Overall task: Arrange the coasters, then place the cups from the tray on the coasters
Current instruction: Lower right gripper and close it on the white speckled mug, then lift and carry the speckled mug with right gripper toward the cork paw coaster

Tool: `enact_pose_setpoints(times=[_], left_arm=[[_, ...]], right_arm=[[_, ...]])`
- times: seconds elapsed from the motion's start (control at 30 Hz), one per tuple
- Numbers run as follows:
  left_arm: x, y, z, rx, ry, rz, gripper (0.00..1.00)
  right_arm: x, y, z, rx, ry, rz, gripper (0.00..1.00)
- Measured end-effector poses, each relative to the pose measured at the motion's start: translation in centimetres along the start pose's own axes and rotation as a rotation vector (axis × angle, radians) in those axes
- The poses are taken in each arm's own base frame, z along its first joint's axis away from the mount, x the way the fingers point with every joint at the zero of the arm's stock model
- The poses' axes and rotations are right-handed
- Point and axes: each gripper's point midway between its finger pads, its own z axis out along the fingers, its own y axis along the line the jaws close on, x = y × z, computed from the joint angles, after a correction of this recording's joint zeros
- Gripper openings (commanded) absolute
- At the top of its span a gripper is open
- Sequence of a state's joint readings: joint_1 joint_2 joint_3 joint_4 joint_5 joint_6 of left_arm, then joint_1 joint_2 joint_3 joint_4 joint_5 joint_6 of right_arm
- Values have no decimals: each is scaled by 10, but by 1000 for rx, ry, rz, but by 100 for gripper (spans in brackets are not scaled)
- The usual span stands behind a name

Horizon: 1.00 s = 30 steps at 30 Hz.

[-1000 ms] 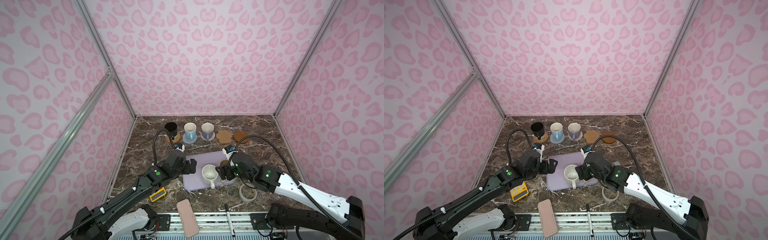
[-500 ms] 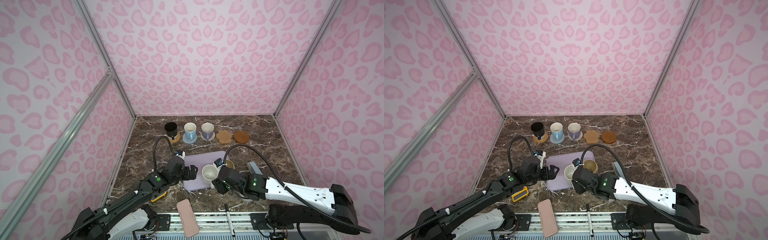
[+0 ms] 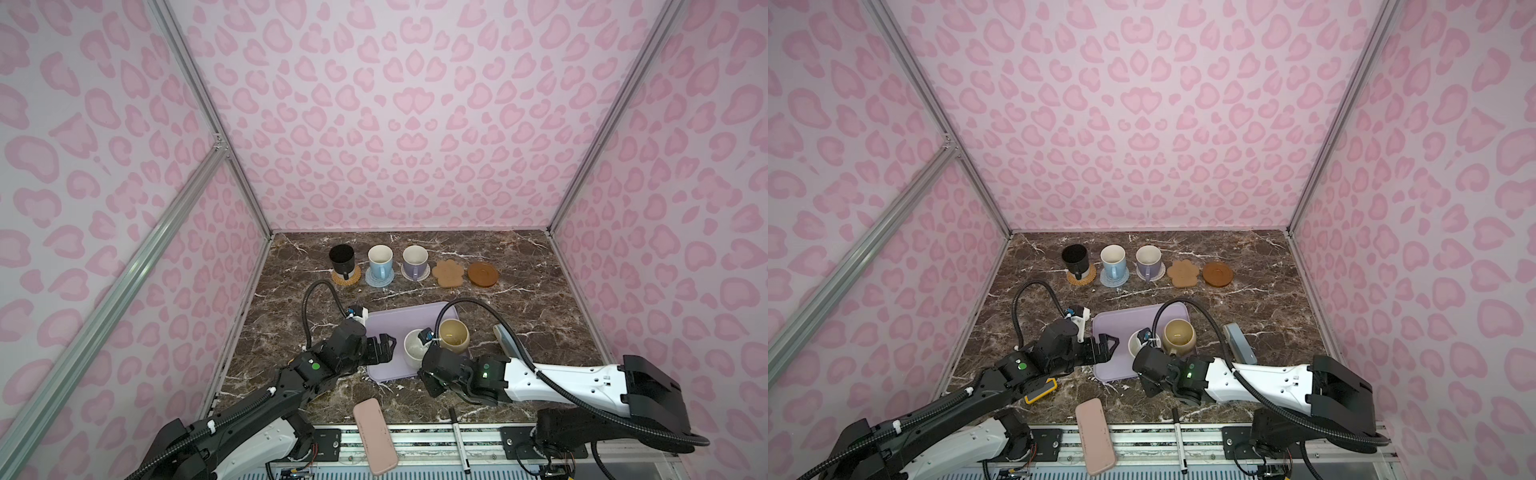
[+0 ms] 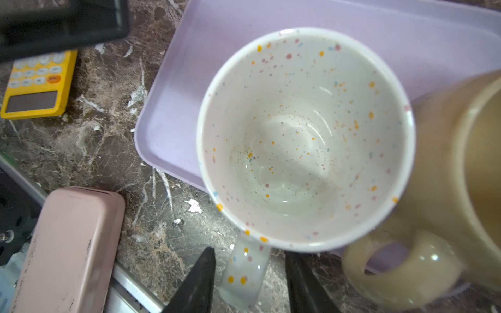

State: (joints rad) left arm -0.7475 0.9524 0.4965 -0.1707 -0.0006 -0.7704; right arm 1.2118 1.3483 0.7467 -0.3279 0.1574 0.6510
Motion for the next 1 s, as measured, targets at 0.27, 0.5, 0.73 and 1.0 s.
enact_pose_setpoints(times=[0.27,0.5,0.73,1.0], left_arm=[[0,5,-2,-8,-17,-7,97],[1,8,-4,-12,-30,-14,97],[-1,7,-6,-4,-43,-21,97],[-1,11,-10,3,-72,-53,97]], right_arm=[[0,-6,14,57,-14,33,30],[-11,-8,21,110,-40,37,28],[-16,-10,25,150,-59,26,15],[-17,-9,24,157,-67,13,5]])
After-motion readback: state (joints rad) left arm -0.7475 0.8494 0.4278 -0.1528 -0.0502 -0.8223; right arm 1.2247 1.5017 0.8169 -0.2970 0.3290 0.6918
